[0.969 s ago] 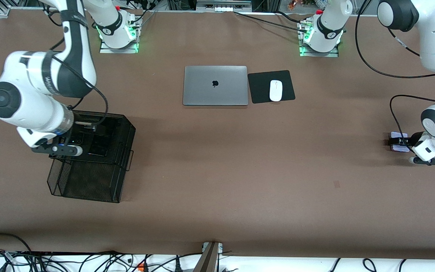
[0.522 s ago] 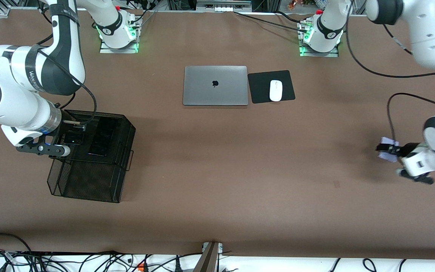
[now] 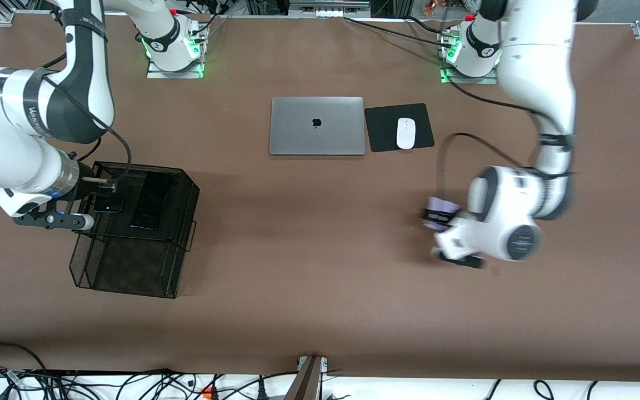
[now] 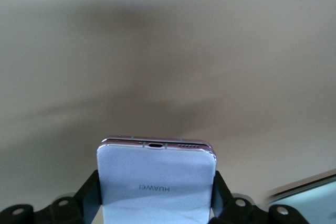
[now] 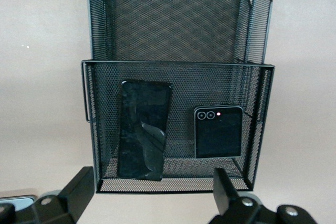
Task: Place phones with both arms
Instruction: 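Carry the white phone beside the laptop and open the left gripper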
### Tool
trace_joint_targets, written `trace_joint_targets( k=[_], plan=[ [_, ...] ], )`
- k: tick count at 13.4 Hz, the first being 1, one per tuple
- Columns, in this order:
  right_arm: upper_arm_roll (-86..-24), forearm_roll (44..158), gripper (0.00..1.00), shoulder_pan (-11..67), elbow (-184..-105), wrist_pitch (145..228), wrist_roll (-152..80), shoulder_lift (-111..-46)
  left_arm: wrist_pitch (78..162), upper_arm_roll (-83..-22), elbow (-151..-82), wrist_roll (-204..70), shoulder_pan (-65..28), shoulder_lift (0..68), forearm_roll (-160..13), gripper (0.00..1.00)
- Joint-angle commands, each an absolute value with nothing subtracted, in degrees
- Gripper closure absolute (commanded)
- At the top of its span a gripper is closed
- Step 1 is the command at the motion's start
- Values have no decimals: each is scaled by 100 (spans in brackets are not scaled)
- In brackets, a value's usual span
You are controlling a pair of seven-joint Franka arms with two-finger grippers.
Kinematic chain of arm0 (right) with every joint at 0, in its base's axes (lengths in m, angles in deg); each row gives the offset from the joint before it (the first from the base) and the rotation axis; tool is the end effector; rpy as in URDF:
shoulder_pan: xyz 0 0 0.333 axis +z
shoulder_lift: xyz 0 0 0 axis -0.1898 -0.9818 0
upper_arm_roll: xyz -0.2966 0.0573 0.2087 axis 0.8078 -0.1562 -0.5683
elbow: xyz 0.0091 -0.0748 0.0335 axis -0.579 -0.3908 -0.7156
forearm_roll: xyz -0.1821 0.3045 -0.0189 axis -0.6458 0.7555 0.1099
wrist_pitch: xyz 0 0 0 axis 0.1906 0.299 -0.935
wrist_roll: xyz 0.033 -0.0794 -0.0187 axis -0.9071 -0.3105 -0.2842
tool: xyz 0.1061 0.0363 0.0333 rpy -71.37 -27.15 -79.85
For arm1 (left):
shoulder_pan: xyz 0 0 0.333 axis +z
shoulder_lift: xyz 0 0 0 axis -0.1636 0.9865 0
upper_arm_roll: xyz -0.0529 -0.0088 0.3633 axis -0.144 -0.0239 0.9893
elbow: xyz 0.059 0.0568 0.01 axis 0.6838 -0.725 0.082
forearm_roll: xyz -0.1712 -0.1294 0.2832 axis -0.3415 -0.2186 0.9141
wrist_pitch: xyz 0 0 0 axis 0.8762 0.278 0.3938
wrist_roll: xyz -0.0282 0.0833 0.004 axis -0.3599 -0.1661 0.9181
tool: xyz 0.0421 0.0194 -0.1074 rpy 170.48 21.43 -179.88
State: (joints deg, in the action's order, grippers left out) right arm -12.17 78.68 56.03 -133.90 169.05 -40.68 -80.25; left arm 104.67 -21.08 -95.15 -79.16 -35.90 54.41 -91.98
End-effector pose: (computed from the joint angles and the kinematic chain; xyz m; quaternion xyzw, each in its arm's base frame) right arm 0.6147 0.0804 0.5030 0.9968 -0.0357 -0.0639 0.0314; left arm 0.6529 -0.2398 0.2695 0.9697 -0.0860 -0.1942 0.1206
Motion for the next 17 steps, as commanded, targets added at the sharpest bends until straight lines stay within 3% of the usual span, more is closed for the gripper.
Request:
trace_joint_targets(
  k=[1, 2, 3, 7, 10, 13, 17],
  plan=[
    [-1226, 7942, 0, 5550, -13320, 16784, -3971, -8024, 11250, -2574, -9527, -7481, -3805, 5646, -9678, 49],
    [-1226, 7942, 0, 5550, -13320, 16784, -3971, -8024, 11576, -2646, -9527, -7262, -3972, 5743, -9697, 35],
    [-1226, 7942, 0, 5550, -13320, 16793, -3971, -8033, 11962, -2664, -9536, -7033, -4200, 5779, -9688, 3],
    [-1313, 7960, 0, 5620, -13346, 16845, -4049, -8068, 12151, -2585, -9580, -6635, -4388, 5674, -9530, 0],
    [-1419, 8660, 0, 5647, -13329, 16898, -4094, -8339, 10759, -2226, -9466, -6670, -3774, 5192, -9224, 0],
    [-1532, 8874, 0, 6076, -13337, 17327, -4741, -8673, 9990, -1970, -9457, -6959, -3132, 4603, -8486, 0],
    [-2479, 8856, 0, 6622, -13285, 18425, -6882, -9051, 9408, -1969, -9457, -7731, -2596, 3724, -6966, 0]
  ],
)
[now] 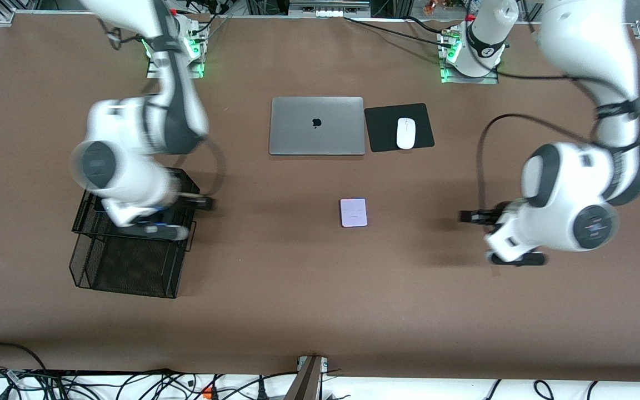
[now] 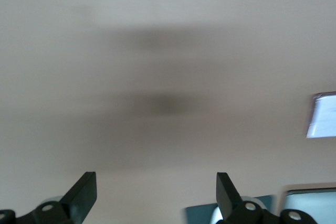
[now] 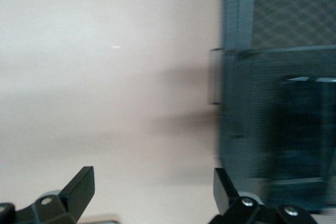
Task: Place phones with both arms
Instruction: 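Grasp the white phone with the right gripper while the left gripper withdraws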
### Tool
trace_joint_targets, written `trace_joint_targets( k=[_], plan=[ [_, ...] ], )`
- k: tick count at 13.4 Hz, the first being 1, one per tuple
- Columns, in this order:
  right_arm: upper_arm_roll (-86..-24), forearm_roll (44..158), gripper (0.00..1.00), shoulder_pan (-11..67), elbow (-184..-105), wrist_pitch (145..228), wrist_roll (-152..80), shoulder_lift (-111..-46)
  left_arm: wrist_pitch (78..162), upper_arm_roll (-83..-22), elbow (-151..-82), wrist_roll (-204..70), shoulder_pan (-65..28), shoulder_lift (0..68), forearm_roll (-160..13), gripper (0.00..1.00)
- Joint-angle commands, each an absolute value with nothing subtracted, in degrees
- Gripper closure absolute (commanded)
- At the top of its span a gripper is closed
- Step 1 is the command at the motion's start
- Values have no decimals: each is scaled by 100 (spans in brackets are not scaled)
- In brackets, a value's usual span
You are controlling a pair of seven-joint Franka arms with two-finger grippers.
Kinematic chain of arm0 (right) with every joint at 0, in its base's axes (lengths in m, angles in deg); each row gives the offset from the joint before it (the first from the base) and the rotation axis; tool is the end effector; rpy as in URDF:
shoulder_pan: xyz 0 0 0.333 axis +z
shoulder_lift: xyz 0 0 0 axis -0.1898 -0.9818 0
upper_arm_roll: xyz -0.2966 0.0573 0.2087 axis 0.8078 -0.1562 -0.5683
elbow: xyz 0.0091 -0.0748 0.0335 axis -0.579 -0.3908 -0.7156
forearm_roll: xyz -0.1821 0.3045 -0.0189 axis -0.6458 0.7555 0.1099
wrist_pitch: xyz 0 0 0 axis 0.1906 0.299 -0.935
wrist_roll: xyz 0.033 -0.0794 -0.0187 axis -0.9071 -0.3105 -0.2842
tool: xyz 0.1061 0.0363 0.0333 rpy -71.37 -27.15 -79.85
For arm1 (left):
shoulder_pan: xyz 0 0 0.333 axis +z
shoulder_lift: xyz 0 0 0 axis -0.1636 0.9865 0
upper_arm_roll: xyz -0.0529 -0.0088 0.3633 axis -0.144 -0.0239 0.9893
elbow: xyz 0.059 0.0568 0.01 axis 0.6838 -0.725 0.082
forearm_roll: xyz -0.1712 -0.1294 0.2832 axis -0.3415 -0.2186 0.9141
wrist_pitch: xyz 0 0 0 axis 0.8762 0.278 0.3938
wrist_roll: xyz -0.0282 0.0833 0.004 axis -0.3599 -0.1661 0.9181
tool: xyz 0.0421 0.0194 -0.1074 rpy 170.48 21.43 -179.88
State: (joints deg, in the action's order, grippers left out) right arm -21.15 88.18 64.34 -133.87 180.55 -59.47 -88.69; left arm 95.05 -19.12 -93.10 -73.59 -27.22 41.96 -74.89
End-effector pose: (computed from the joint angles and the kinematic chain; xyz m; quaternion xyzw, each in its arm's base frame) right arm 0.6078 0.2789 0.4118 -0.9957 0.0816 0.0425 0.0068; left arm 0.6651 -0.0937 0.4217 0.9886 -0.0159 -0.1495 0.0106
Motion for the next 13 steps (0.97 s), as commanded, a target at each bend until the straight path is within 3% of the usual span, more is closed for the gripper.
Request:
trace_joint_targets(
  k=[1, 5, 8, 9, 11, 13],
  plan=[
    [-2804, 8813, 0, 6692, -13076, 18776, -7471, -9217, 9399, -1978, -9457, -8073, -2437, 3496, -6937, 0],
    [-3142, 8725, 0, 7227, -11786, 18990, -8733, -10367, 9250, -2048, -9553, -8525, -1867, 2609, -6779, 0],
    [-3159, 8654, 0, 7527, -10940, 19244, -8734, -11150, 9267, -3984, -9579, -8385, -182, 2107, -6071, 0],
    [-3159, 8654, 0, 7632, -10825, 19515, -8717, -11327, 9285, -4348, -9806, -8019, 23, 1931, -5867, 0],
    [-3159, 8654, 0, 7799, -10789, 20130, -8717, -11626, 9913, -4317, -10778, -7217, -36, 1134, -5865, 0],
    [-3159, 8445, 0, 7914, -10789, 20527, -8760, -11855, 10251, -3800, -11782, -7784, -298, 465, -6031, 0]
  ],
)
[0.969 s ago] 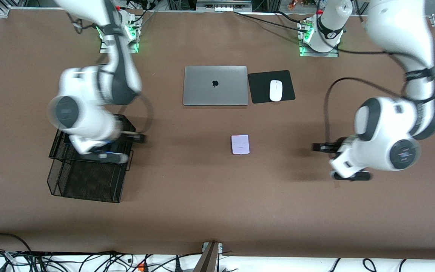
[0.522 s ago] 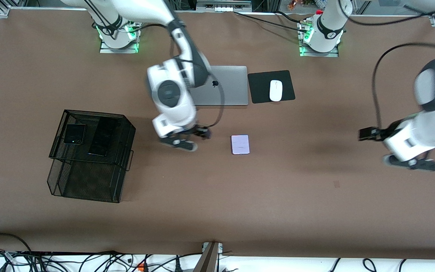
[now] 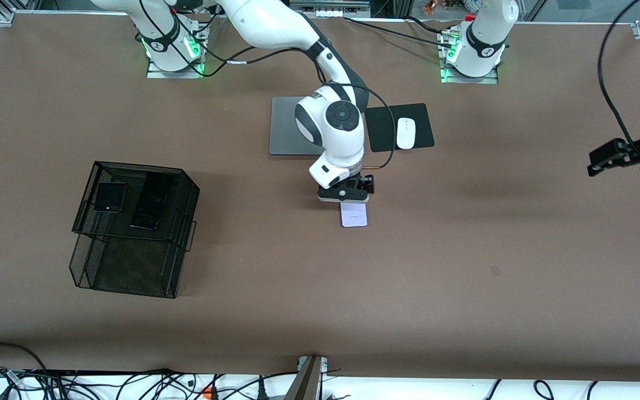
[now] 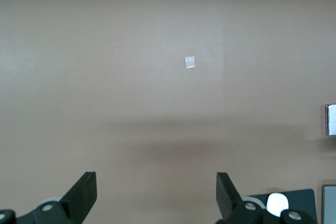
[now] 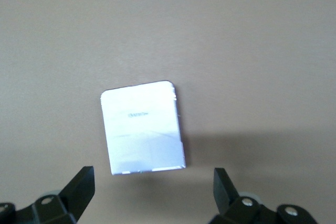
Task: Place phones with both arms
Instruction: 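Grasp the white phone with the right gripper while the left gripper withdraws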
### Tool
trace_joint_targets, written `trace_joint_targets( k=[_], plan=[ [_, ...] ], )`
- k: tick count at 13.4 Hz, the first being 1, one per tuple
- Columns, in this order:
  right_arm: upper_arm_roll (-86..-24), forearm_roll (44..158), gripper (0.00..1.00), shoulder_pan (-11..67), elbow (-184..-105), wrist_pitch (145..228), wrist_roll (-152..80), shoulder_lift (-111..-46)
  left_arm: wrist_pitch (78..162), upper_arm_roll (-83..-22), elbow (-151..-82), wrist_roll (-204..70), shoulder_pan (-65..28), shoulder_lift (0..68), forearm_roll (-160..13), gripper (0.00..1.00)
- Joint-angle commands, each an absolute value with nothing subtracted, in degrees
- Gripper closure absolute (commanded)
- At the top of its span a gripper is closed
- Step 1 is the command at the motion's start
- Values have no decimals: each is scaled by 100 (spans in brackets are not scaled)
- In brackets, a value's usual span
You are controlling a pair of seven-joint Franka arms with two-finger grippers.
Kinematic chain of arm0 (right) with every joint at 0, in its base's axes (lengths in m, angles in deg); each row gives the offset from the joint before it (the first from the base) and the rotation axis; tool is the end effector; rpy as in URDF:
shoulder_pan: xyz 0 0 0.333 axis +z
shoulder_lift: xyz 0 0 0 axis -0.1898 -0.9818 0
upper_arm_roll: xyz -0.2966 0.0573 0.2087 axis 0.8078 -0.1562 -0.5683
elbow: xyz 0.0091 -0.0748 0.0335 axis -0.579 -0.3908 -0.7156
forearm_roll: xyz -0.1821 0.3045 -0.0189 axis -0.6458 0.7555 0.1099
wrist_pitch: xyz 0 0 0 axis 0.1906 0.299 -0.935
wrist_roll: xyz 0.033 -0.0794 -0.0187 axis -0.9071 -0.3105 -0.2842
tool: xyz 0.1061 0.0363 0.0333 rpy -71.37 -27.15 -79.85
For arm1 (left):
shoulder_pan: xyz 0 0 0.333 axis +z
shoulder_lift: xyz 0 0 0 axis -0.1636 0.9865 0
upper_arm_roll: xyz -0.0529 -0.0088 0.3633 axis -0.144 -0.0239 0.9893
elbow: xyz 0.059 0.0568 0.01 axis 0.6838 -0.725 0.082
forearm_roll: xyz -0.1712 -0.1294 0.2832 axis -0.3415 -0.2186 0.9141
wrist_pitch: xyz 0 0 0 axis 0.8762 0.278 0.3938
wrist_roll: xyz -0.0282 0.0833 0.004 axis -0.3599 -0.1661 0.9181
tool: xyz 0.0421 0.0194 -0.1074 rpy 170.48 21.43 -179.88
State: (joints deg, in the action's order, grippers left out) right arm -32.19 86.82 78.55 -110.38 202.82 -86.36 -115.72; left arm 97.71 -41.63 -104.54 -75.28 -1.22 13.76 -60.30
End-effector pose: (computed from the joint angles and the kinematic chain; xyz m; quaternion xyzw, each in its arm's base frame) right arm 0.5014 0.6199 0.2526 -0.9928 0.0346 -0.1048 0.0458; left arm 0.5563 0.0195 0.6382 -0.9994 0.0090 -0.0096 0.0311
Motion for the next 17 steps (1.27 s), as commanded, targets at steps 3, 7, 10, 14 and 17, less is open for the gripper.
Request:
trace_joint_targets(
  k=[3, 7, 10, 14, 17],
  plan=[
    [-3159, 8251, 0, 8002, -10789, 20739, -8769, -12014, 10234, -3640, -12085, -7901, -326, 285, -6260, 0],
    [-3159, 8056, 0, 8064, -10797, 20862, -8848, -12163, 9893, -3692, -11454, -7875, -282, 751, -6278, 0],
    [-3159, 7907, 9, 8055, -10824, 21056, -8831, -12243, 9760, -3675, -11320, -7892, -265, 839, -6287, 0],
    [-3089, 7907, 91, 7994, -10798, 20794, -8717, -12024, 9751, -3666, -11276, -7848, -265, 875, -6445, 0],
    [-3010, 7933, 95, 7801, -10797, 19811, -8385, -11323, 9760, -3648, -11267, -7848, -256, 875, -6445, 0]
  ],
)
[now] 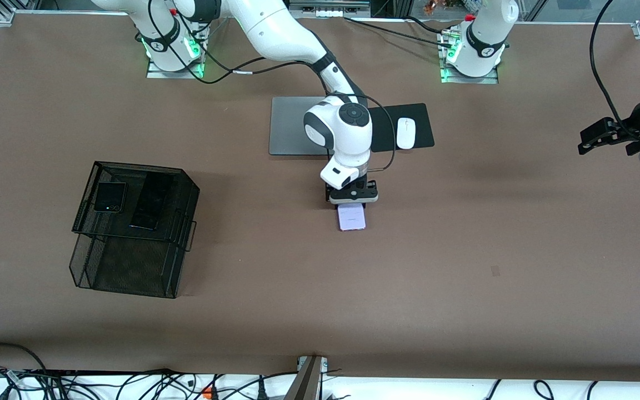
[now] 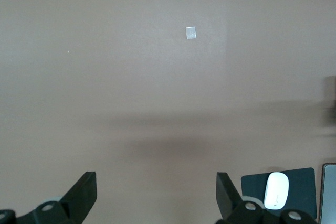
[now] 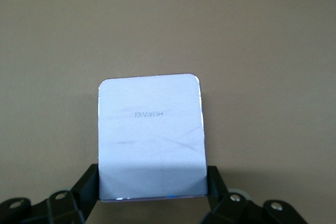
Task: Place phones with both arms
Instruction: 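Carry the white phone into the basket and open the right gripper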
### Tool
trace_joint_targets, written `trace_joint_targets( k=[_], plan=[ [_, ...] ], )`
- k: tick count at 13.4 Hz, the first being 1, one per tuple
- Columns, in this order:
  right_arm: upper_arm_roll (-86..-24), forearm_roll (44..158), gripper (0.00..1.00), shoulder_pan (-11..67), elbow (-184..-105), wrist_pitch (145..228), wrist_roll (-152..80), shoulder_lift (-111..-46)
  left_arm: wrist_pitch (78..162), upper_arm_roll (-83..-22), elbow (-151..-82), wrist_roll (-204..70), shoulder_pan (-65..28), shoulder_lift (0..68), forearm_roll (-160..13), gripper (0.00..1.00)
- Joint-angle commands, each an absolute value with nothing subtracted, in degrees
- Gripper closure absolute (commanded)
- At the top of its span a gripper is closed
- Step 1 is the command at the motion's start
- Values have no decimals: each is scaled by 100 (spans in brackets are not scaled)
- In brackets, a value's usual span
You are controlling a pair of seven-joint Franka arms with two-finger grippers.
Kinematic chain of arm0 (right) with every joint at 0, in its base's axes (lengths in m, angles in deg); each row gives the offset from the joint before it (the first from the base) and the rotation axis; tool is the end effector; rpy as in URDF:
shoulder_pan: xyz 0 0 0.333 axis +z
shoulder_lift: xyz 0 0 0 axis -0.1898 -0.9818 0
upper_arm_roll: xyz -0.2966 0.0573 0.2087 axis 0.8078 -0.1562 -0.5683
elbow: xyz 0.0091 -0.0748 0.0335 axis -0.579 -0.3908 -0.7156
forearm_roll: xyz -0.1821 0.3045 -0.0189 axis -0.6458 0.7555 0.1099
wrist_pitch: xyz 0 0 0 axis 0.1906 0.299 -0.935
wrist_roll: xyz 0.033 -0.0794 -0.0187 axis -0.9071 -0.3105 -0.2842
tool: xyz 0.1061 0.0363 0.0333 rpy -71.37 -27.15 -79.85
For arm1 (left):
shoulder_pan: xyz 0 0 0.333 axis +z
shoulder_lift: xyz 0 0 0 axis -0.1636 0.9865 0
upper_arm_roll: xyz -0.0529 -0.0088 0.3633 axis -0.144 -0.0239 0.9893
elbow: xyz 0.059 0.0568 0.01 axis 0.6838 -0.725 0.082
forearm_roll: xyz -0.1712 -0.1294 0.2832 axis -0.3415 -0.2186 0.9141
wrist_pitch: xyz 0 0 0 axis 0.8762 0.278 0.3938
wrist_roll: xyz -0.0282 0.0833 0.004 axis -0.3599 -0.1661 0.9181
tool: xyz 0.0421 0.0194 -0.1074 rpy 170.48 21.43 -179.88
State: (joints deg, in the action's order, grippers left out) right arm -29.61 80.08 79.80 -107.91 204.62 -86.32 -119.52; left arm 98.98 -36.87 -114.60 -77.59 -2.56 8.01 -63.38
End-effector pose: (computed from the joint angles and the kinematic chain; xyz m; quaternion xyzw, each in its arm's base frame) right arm 0.5047 0.6259 0.2324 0.9863 0.0146 0.1646 0.0002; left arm 0.5161 0.0399 0.6164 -0.9998 -0.0017 0.0174 0.0090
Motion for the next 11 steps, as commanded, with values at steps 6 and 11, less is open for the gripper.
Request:
trace_joint_targets(
  k=[6, 11],
  plan=[
    [-3036, 7969, 97, 6152, -11210, 17789, -6602, -9818, 9664, -3666, -11145, -7866, -247, 927, -6410, 0],
    [-3062, 7960, 97, 3936, -11140, 17565, -3782, -9807, 9567, -3675, -10995, -7883, -239, 1041, -6445, 0]
  ],
)
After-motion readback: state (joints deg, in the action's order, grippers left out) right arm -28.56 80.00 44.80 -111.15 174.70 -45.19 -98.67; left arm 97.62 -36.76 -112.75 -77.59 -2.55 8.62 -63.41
